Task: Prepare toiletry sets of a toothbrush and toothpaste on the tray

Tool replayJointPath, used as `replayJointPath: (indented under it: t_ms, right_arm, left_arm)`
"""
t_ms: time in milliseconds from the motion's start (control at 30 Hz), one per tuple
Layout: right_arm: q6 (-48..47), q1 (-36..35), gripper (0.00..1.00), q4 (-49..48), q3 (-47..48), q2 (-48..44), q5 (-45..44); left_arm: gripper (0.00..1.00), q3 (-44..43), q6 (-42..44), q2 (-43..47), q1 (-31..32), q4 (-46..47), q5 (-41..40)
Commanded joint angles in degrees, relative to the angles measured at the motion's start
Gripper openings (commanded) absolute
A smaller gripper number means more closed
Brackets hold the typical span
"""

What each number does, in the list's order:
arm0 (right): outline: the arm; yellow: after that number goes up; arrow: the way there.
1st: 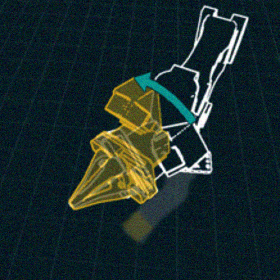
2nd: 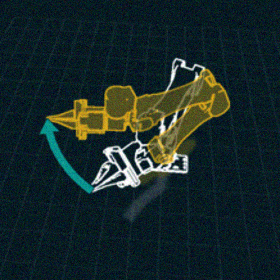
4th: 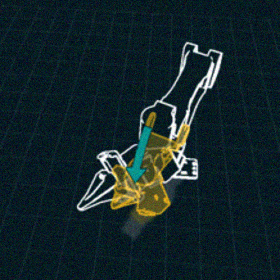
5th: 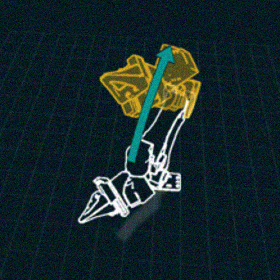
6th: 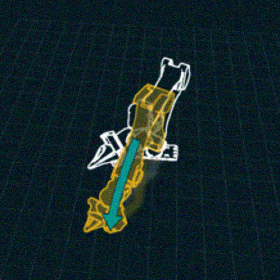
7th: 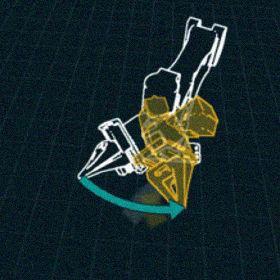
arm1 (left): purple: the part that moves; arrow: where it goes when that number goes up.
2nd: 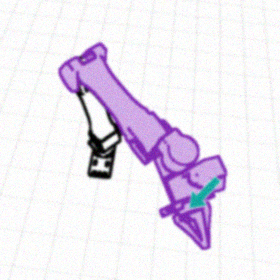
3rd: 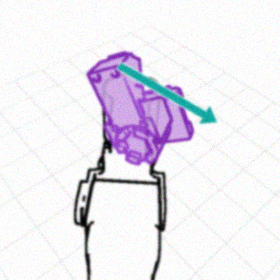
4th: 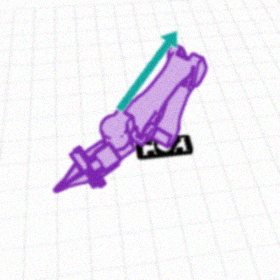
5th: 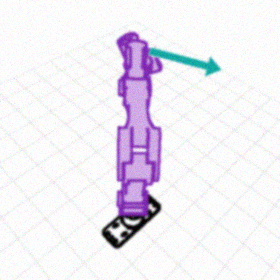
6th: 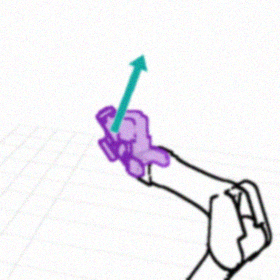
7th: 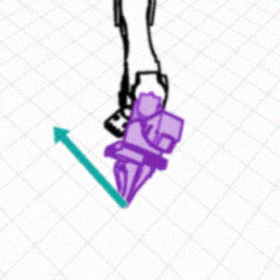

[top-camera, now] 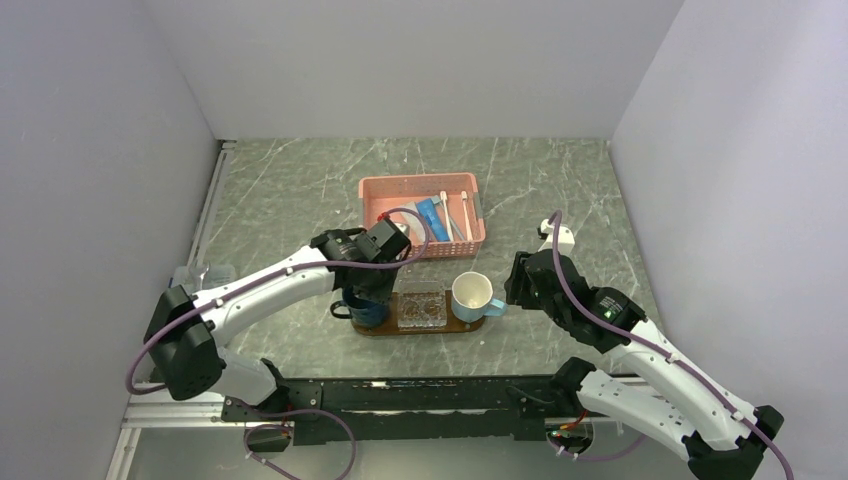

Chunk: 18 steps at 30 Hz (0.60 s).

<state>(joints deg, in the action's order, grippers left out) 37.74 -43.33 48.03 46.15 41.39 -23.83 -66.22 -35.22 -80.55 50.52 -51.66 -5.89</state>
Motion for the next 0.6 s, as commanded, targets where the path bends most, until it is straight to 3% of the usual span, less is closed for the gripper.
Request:
replayJointPath:
  t_ms: [0, 567]
  right_arm:
    - [0.2, -0.1, 0.49, -0.7, -0.3, -0.6, -0.8]
    - [0.2, -0.2, 0.49, -0.8, -0.6, -1.1, -0.6]
  left_arm:
    - [0.00, -0.3, -0.6, -0.2, 0.7, 2.7, -1.1]
    - [0.00, 1.3, -0.6, -1.7, 1.3, 3.9, -1.7]
